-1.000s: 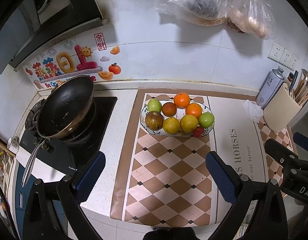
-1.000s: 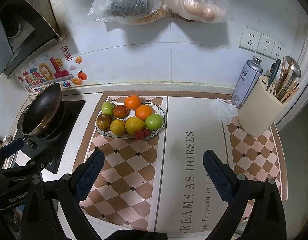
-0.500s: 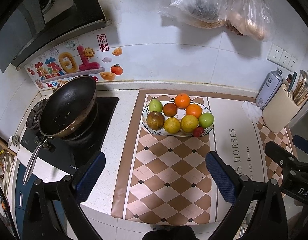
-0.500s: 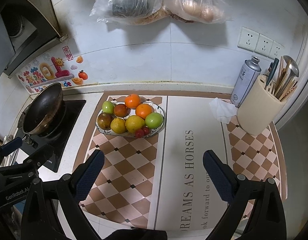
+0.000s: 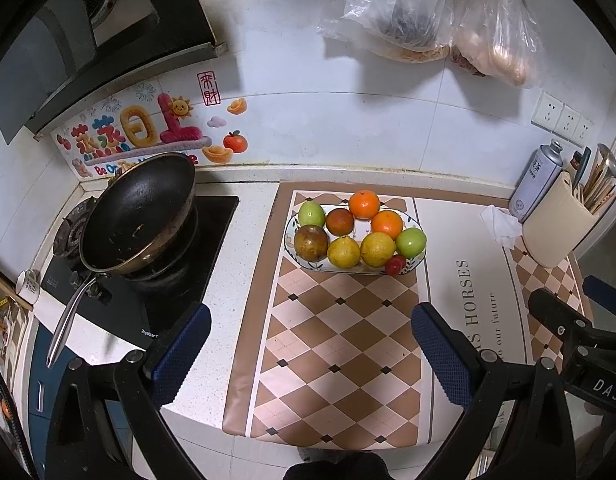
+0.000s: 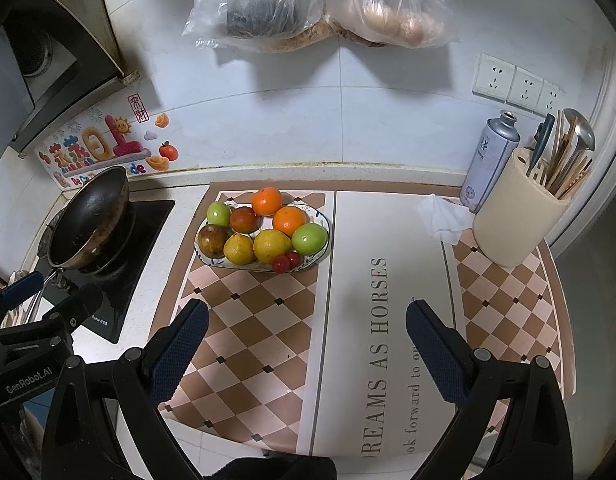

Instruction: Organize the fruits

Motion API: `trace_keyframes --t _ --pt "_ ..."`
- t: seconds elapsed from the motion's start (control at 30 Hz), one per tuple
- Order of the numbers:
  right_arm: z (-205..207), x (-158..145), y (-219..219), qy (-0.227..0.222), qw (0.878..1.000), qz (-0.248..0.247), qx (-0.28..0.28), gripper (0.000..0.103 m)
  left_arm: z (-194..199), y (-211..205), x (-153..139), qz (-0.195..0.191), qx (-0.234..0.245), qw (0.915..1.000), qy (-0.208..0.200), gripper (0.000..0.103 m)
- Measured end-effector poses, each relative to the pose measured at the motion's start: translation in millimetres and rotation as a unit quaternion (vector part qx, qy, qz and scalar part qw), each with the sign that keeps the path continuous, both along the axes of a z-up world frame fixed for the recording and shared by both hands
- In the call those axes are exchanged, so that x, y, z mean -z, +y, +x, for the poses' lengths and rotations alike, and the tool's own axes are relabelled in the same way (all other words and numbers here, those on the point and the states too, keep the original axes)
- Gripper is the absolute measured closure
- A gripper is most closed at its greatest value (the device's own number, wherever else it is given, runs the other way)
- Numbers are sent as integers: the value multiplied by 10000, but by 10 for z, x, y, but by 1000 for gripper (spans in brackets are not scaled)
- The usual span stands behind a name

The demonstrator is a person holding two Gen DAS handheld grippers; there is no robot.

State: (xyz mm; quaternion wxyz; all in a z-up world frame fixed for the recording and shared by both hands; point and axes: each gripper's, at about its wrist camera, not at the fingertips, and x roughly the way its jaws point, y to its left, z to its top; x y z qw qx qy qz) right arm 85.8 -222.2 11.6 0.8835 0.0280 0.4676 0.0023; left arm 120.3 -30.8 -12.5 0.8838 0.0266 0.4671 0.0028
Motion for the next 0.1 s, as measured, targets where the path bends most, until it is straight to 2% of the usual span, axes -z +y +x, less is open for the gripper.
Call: trace_keyframes --t 0.1 --pt "-33 -4 17 4 10000 12 -1 2 -31 -8 -17 20 -10 10000 -55 0"
